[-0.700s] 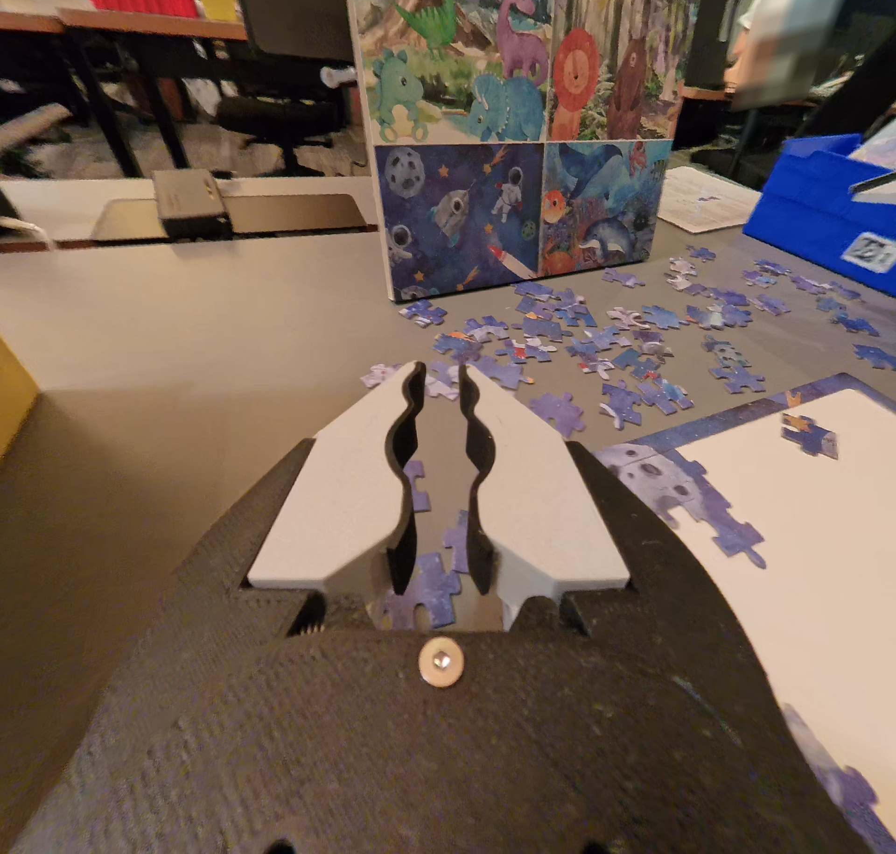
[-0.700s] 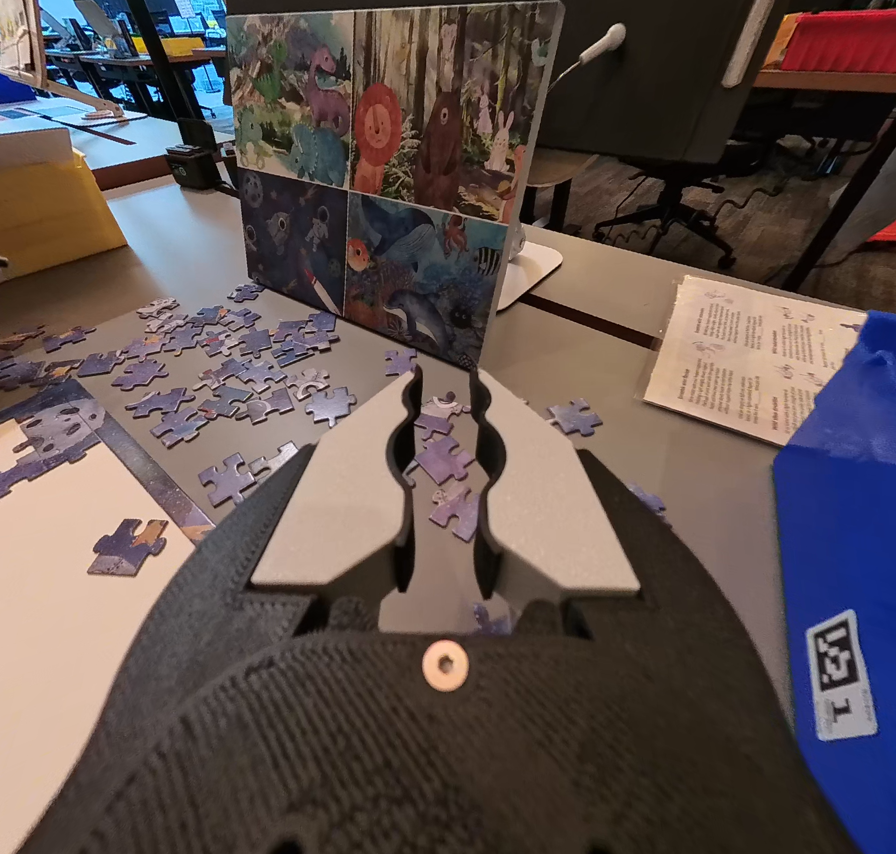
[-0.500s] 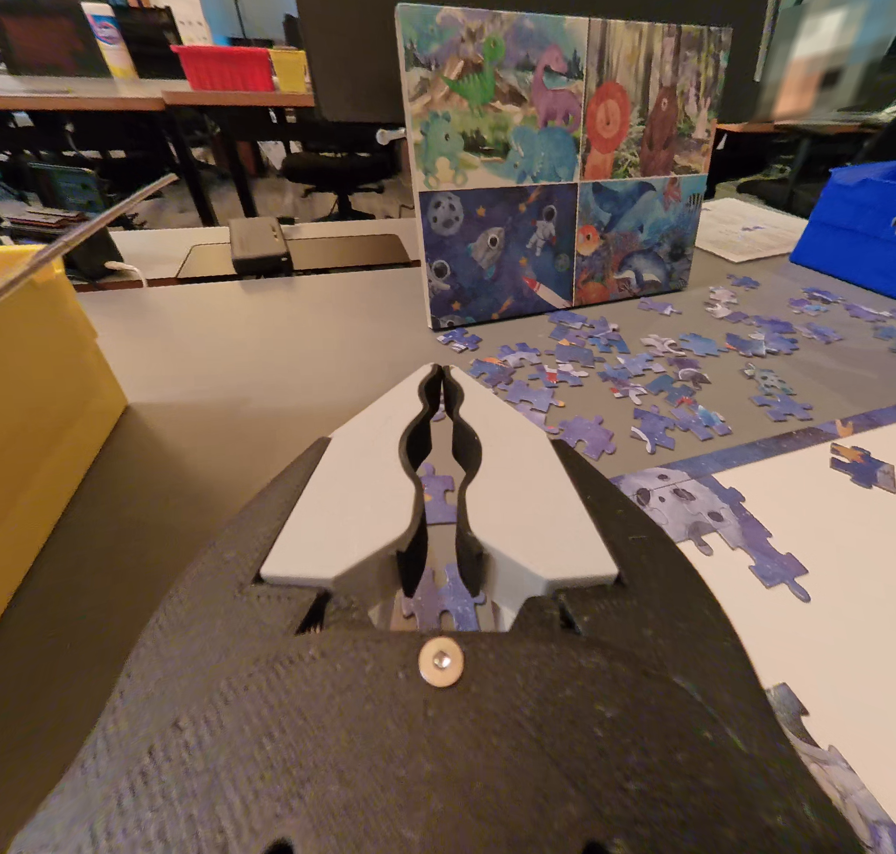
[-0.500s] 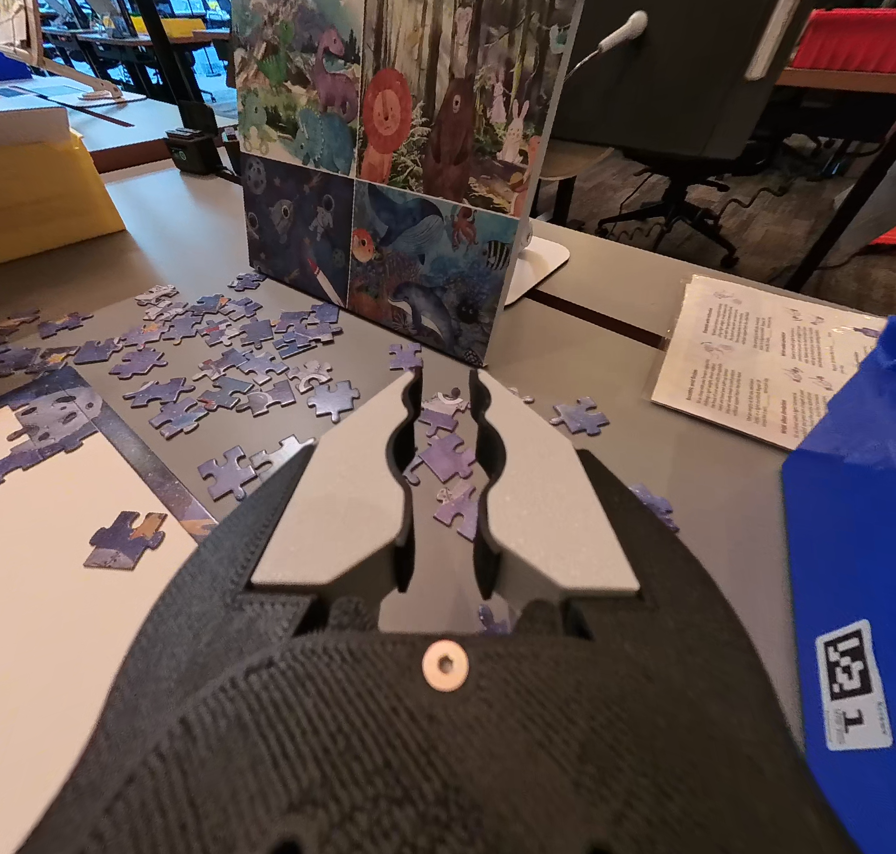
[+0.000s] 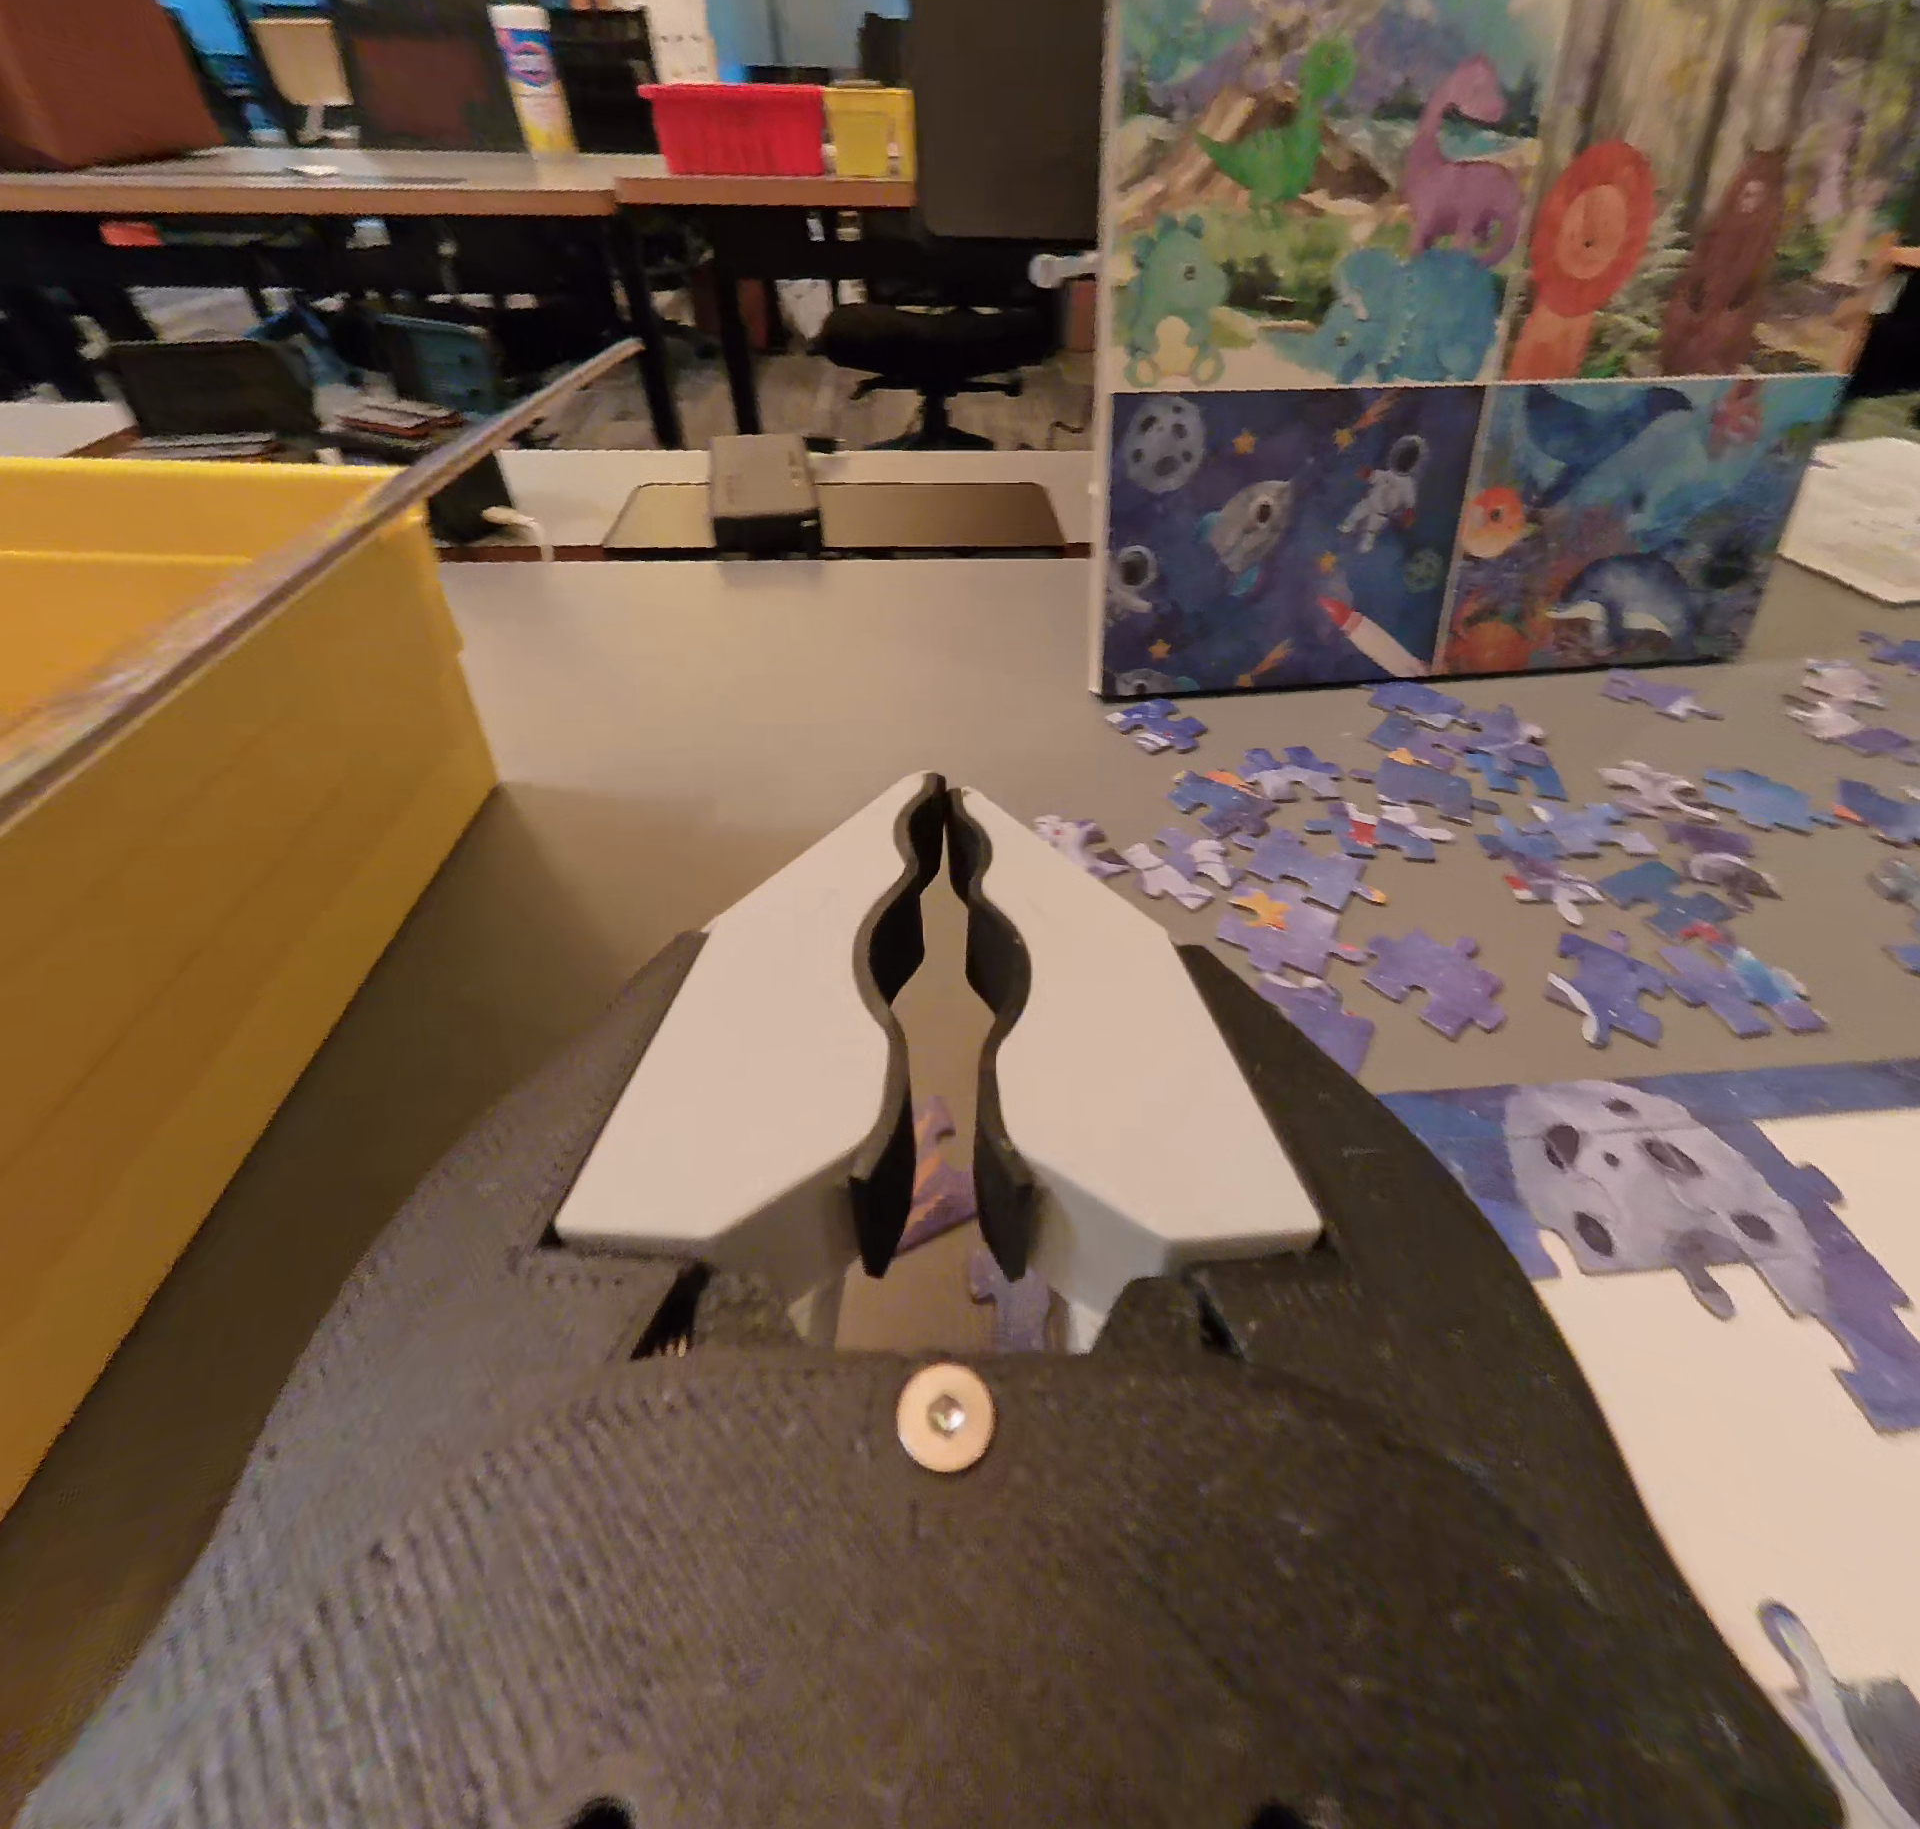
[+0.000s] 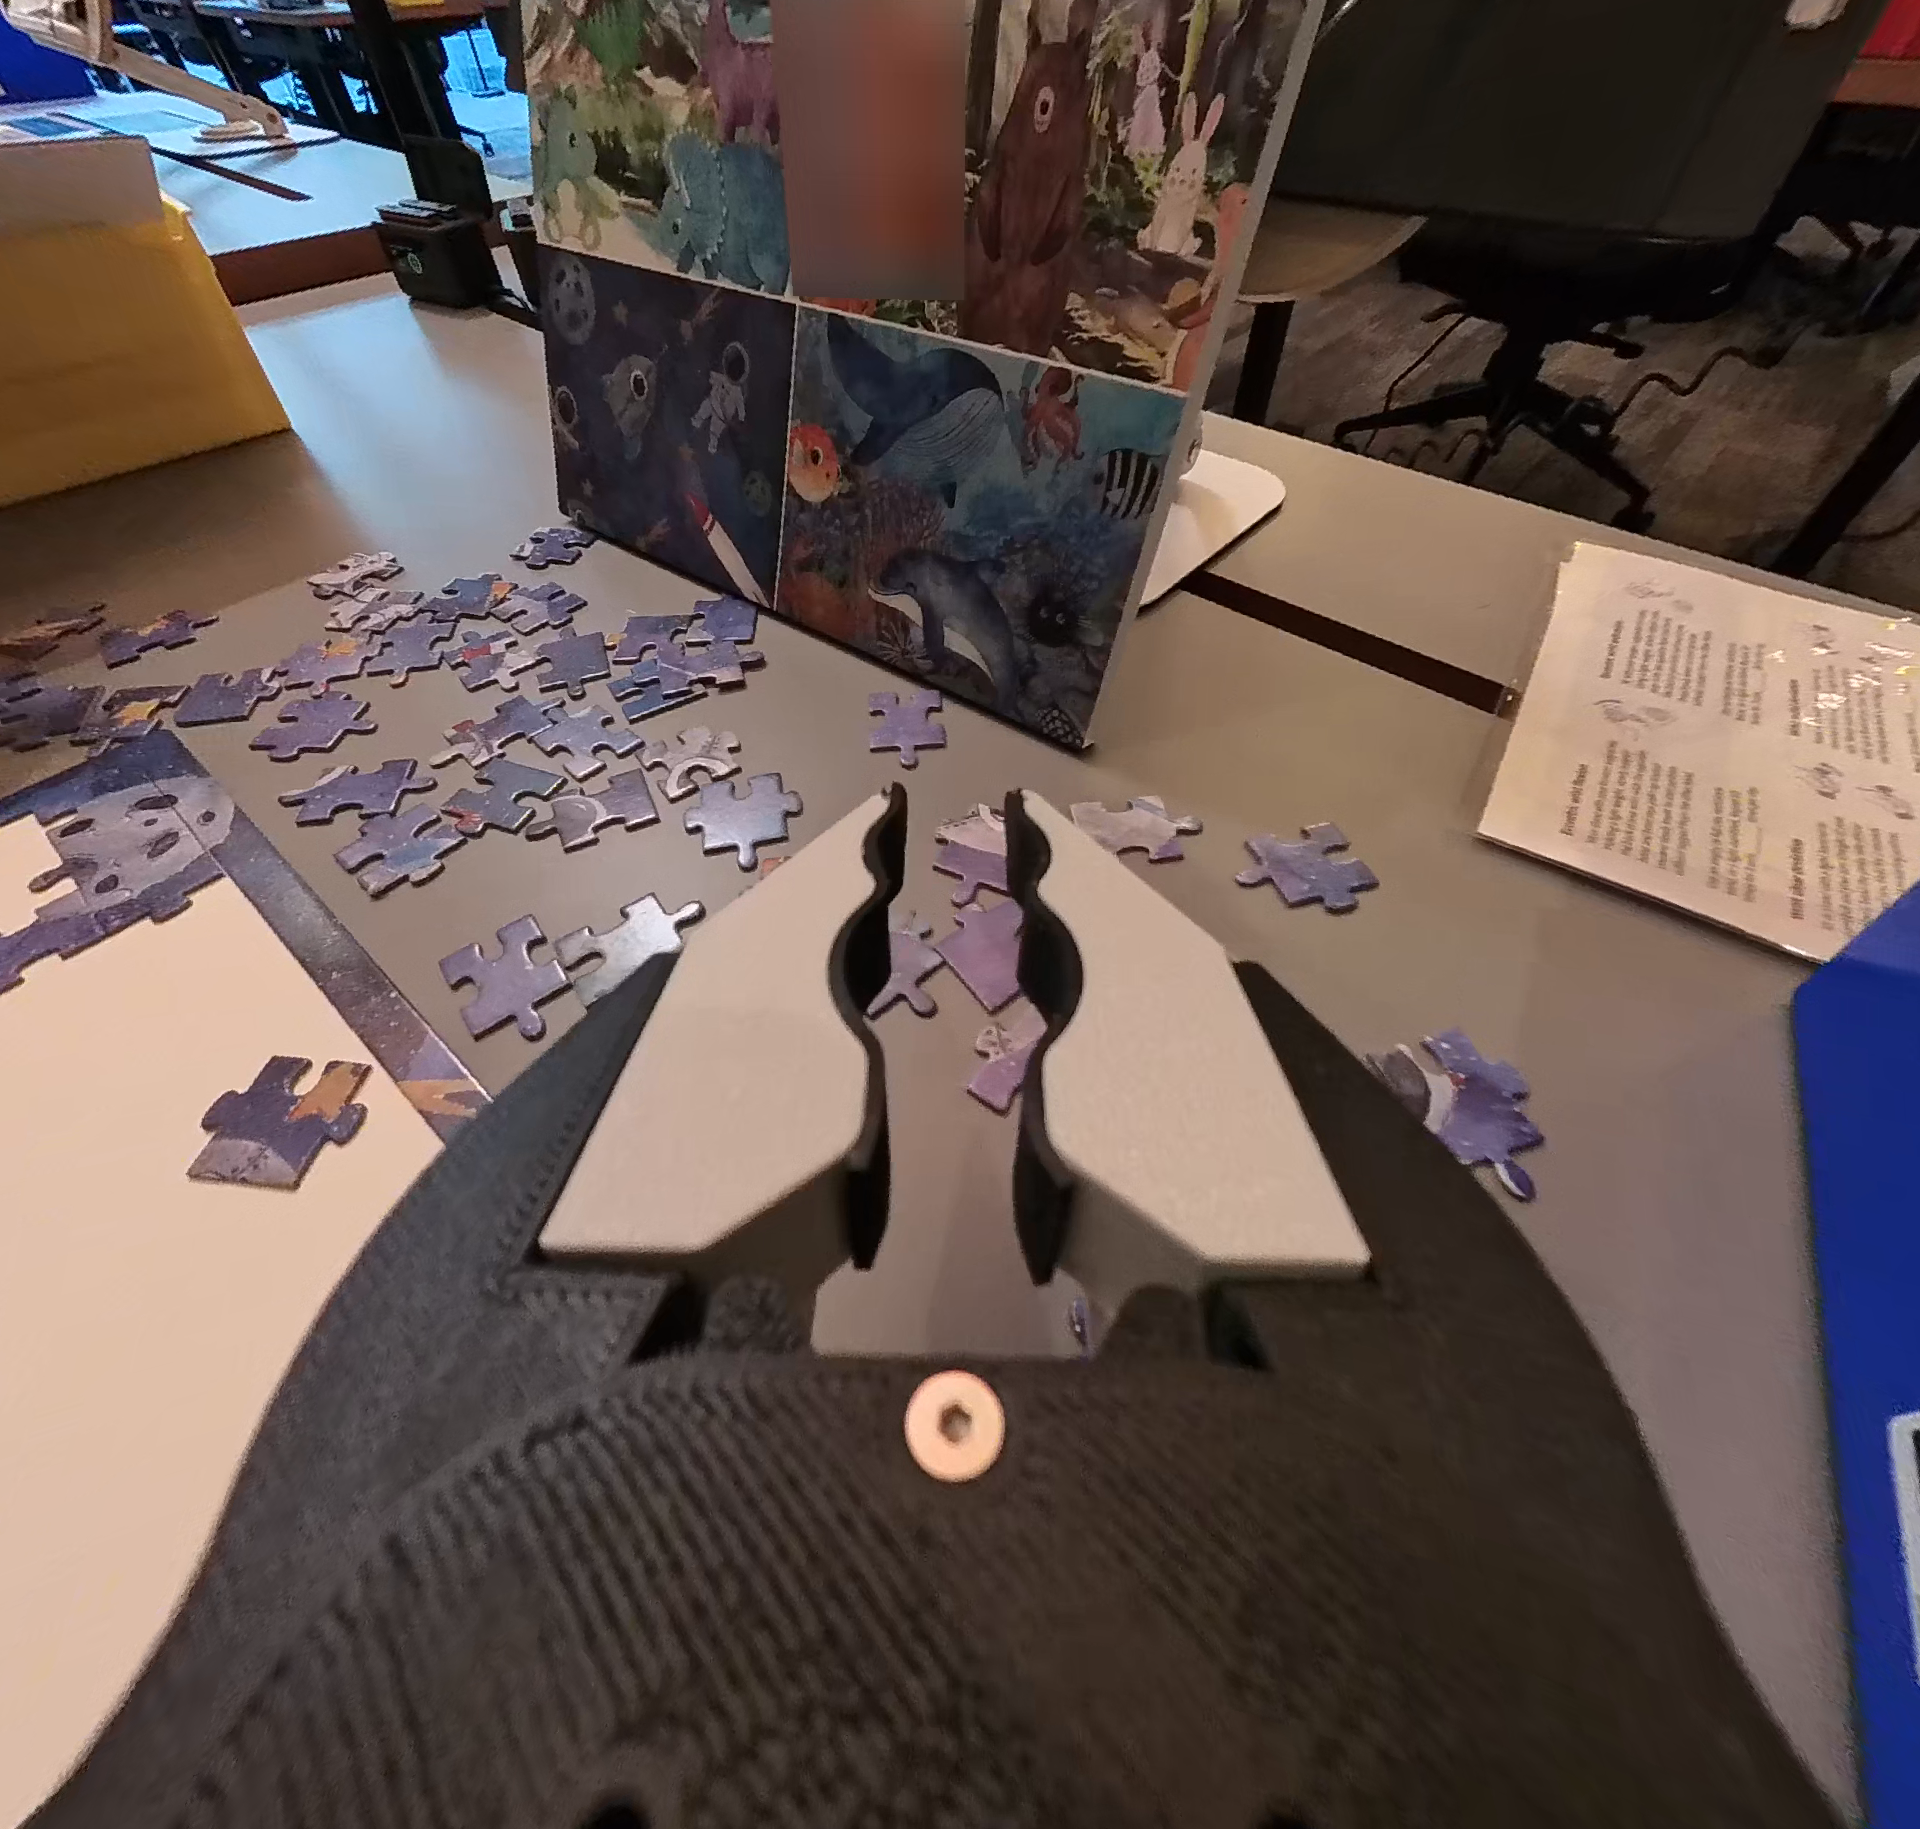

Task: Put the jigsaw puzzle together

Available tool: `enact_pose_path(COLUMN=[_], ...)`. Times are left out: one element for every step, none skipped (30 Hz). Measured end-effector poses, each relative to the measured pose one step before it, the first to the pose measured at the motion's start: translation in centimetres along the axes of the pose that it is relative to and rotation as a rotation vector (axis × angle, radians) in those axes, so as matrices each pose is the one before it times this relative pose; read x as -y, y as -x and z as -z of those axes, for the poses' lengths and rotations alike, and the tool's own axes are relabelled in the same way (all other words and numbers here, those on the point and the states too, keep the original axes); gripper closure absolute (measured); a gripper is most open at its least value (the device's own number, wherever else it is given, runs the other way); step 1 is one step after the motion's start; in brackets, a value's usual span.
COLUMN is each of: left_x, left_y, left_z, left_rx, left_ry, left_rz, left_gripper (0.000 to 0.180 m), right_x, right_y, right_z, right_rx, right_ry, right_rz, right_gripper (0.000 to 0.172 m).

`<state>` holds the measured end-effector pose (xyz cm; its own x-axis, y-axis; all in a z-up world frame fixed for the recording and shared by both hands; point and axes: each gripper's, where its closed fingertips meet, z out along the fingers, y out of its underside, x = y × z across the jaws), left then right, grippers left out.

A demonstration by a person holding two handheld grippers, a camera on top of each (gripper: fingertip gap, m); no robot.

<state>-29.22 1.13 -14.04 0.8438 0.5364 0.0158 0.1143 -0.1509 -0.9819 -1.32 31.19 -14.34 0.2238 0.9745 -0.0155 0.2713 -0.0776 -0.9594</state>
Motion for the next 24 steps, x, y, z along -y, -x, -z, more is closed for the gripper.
enact_pose_path(left_x=[-0.023,-0.141,-0.094,-0.013,0.015,0.015,0.012,-0.01,-0.009,-0.006,0.013,0.014,-0.013,-0.044,-0.086,-0.149,-0.136,-0.005,0.092,0.116,0.03,-0.066,-0.076,-0.067], left_y=[0.751,0.721,0.614,0.487,0.323,0.204,0.099,0.027,-0.04,-0.018,-0.048,-0.068,-0.059,-0.15,-0.3,-0.366,-0.292,-0.335,-0.49,-0.588,-0.702,-0.776,-0.629,-0.424], left_z=[-0.027,-0.051,-0.055,-0.031,0.001,-0.001,0.001,-0.022,-0.018,-0.006,0.0,0.007,0.021,0.007,-0.027,-0.035,-0.032,0.021,0.053,0.027,0.01,-0.007,-0.047,-0.066], left_rx=[0.0451,0.042,0.0345,0.0267,0.0179,0.0121,0.0083,0.0051,0.0005,0.0002,-0.0028,-0.0053,-0.0061,-0.0125,-0.0218,-0.0255,-0.0187,-0.0199,-0.0293,-0.0336,-0.0401,-0.0438,-0.0324,-0.0186], left_ry=[0.004,0.0108,0.0073,0.0021,0.0001,-0.0001,-0.0002,0.001,0.0007,-0.0004,-0.001,-0.0004,0.0008,0.0028,0.0052,0.0087,0.0065,-0.0006,-0.0059,-0.0075,-0.0031,0.0022,0.003,0.0035], left_rz=[0.02,0.0158,0.0136,0.0126,0.0097,0.0041,0.0004,-0.0018,-0.0044,-0.003,0.0002,0.002,0.0022,0.0027,0.003,0.0017,-0.0012,-0.0054,-0.0069,-0.0066,-0.0104,-0.0137,-0.0107,-0.0115], left_gripper=[0.18,0.18,0.18,0.18,0.18,0.18,0.18,0.18,0.18,0.18,0.18,0.18,0.18,0.18,0.18,0.18,0.18,0.18,0.18,0.18,0.18,0.18,0.18,0.18], right_x=[-0.026,-0.045,-0.054,-0.03,-0.001,0.017,0.051,0.077,0.074,0.05,-0.004,-0.032,-0.053,0.053,0.22,0.35,0.403,0.426,0.464,0.467,0.492,0.519,0.49,0.444], right_y=[0.023,0.029,0.029,0.03,0.024,0.025,0.004,-0.019,-0.046,-0.096,-0.167,-0.229,-0.335,-0.386,-0.392,-0.458,-0.547,-0.572,-0.579,-0.67,-0.76,-0.705,-0.535,-0.411], right_z=[-0.029,-0.031,-0.037,-0.016,-0.012,0.015,0.029,0.048,0.067,0.063,0.069,0.08,0.119,0.199,0.312,0.418,0.476,0.516,0.526,0.524,0.533,0.51,0.483,0.422], right_rx=[-0.0001,0.0009,0.0018,0.0016,0.0005,-0.0006,-0.0016,-0.0026,-0.0044,-0.0067,-0.009,-0.0119,-0.0174,-0.0219,-0.0244,-0.0305,-0.0364,-0.0379,-0.0384,-0.0432,-0.0488,-0.0442,-0.0334,-0.0233], right_ry=[0.0011,0.0019,0.002,0.0012,0.0004,-0.0001,-0.0007,-0.0016,-0.0018,-0.0004,0.0022,0.0061,0.0104,0.0093,0.0025,-0.0015,-0.0018,-0.0025,-0.0048,-0.0075,-0.0107,-0.0151,-0.0168,-0.0145], right_rz=[0.0019,0.0003,-0.0008,-0.0005,0.0009,0.0022,0.0029,0.0036,0.0047,0.0061,0.0074,0.0081,0.0093,0.0133,0.0202,0.0265,0.0307,0.0325,0.0315,0.0271,0.0206,0.0151,0.0102,0.0046], right_gripper=[0.155,0.154,0.154,0.155,0.154,0.155,0.155,0.155,0.155,0.155,0.155,0.155,0.155,0.155,0.154,0.155,0.154,0.154,0.154,0.153,0.152,0.149,0.148,0.147])
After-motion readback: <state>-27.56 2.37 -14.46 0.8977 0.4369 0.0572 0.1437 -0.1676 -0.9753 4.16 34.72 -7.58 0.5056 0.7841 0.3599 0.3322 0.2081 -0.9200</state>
